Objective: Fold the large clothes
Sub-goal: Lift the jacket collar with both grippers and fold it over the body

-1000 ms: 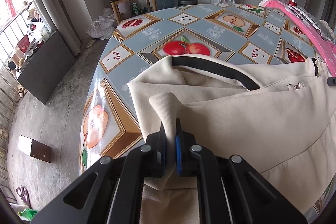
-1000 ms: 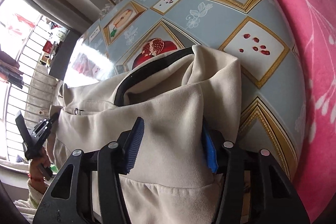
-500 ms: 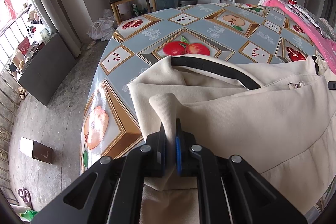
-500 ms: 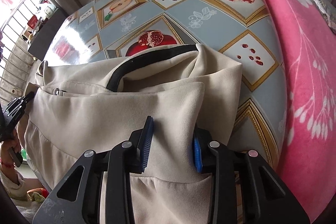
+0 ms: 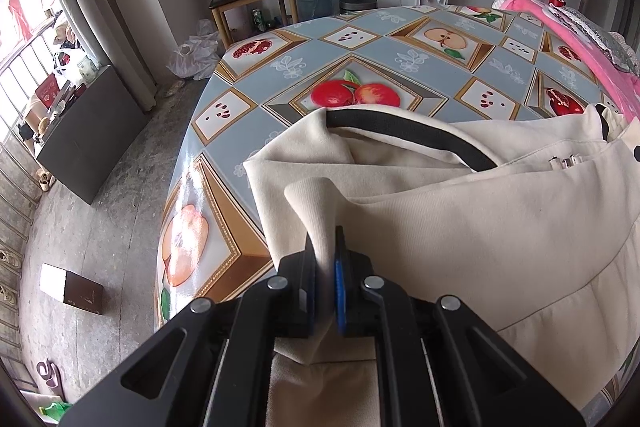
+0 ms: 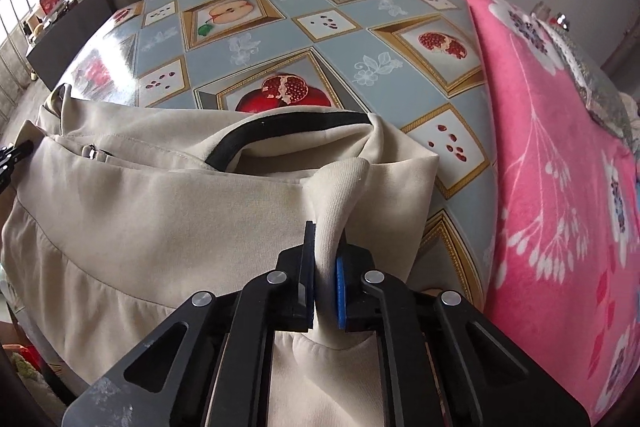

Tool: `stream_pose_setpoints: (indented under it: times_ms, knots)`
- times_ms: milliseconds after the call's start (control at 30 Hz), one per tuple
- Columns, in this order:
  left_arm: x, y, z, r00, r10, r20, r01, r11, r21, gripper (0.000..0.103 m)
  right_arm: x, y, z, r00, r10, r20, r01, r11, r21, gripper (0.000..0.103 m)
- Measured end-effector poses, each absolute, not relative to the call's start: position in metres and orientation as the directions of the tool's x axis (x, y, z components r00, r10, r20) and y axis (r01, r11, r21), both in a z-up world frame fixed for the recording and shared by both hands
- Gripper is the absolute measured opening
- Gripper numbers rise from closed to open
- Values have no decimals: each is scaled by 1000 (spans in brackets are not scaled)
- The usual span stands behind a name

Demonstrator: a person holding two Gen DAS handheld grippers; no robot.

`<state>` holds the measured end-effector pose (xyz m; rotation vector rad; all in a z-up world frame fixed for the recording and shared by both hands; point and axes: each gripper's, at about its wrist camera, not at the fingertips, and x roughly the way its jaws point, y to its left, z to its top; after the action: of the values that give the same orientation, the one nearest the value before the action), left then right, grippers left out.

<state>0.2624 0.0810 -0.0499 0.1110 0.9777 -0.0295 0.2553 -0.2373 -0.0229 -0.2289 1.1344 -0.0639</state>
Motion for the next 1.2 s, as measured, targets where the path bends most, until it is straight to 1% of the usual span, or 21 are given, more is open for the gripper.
stream_pose_setpoints:
  times_ms: [200, 300, 433, 567, 667, 767, 833, 900, 967, 1100, 1200]
  knots:
    - [262, 83, -49, 573, 29, -819, 63, 995, 79, 7, 243, -229, -9, 481, -206, -852, -56, 963, -264, 6]
    - [256, 81, -43, 609, 37, -793, 56, 994, 89, 7, 230, -225, 5, 526, -218, -822, -28, 962, -273, 5]
    - [227, 83, -15, 708, 22, -706, 66, 993, 96, 6, 202, -219, 29, 601, -234, -764, 26, 962, -273, 5]
    - [206, 87, 21, 771, 24, -636, 59, 992, 109, 6, 182, -213, 50, 671, -258, -695, 72, 956, -286, 5]
    - [212, 88, 52, 802, -3, -597, 75, 993, 96, 6, 192, -220, 66, 709, -257, -657, 92, 957, -275, 5]
    - [236, 89, 76, 823, -23, -568, 90, 992, 91, 6, 217, -235, 82, 736, -216, -641, 98, 972, -215, 5]
    - [261, 91, 80, 816, -32, -577, 92, 993, 76, 6, 239, -245, 87, 744, -169, -646, 87, 984, -156, 5]
    - [289, 92, 73, 781, -51, -623, 99, 994, 42, 6, 266, -255, 80, 731, -141, -668, 82, 989, -120, 5]
    - [318, 91, 54, 732, -56, -679, 97, 995, 23, 6, 290, -260, 59, 696, -140, -704, 77, 990, -121, 5]
    - [356, 84, -9, 578, -37, -815, 100, 995, 26, 6, 323, -270, -8, 572, -151, -806, 63, 988, -141, 5]
    - [358, 83, -31, 525, -25, -850, 111, 993, 40, 6, 321, -275, -26, 542, -144, -828, 75, 990, -123, 5]
